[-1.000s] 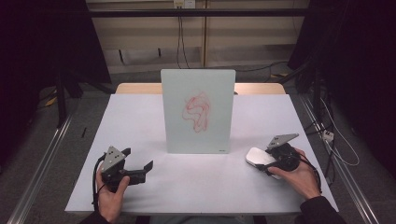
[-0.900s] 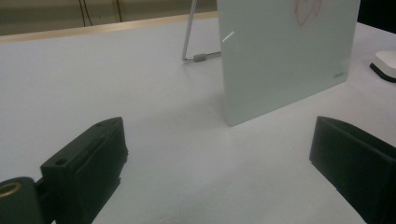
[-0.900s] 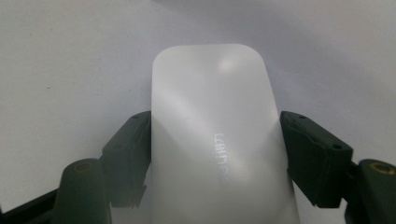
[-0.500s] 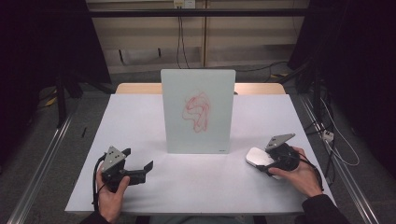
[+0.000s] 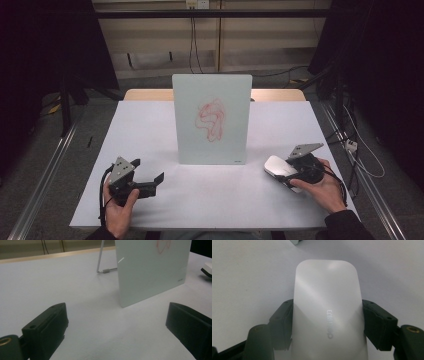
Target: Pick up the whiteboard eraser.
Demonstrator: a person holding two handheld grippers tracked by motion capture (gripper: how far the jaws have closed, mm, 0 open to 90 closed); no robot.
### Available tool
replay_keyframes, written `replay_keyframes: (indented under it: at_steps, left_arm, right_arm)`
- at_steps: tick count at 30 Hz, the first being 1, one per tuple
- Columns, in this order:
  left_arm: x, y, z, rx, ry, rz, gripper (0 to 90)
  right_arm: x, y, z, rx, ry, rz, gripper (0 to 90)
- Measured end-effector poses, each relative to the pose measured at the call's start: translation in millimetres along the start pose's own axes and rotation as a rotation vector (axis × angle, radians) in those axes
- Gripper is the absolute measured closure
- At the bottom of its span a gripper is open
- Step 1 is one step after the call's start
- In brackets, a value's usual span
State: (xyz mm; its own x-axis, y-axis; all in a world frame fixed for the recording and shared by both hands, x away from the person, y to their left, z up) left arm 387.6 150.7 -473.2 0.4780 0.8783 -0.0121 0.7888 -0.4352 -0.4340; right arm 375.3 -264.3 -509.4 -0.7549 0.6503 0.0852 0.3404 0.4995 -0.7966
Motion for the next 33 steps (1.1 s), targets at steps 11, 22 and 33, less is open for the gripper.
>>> replay_keyframes:
  at_steps: [11,22,33]
  left_arm:
    - [0.6,-0.4,2.4,0.01,0.005,0.006,4.0]
    - [4.8,0.4,5.3,0.018,-0.016,0.001,4.0]
    - [3.3,1.0,5.3,0.025,-0.011,0.001,4.0]
  right_arm:
    - [0.4,-6.0,-7.8,-0.093,0.025,0.041,31.3]
    - [3.6,-9.1,-21.8,-0.179,0.038,0.059,31.3]
    - [6.3,-10.5,-32.1,-0.244,0.01,0.116,31.2]
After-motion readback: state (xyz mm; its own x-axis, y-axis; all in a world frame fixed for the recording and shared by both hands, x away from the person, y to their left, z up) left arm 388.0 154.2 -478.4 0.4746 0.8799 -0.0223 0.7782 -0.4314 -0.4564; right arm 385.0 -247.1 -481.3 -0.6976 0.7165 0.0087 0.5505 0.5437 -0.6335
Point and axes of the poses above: each handheld gripper's, and its own axes: y roughly forward along the jaws, z roughly out of its underside, x roughly to its left, the point moved 10 cm from there along y, roughly forward along the jaws, and after that the axes turned 8 degrees about -z, right-handed, at the moved point
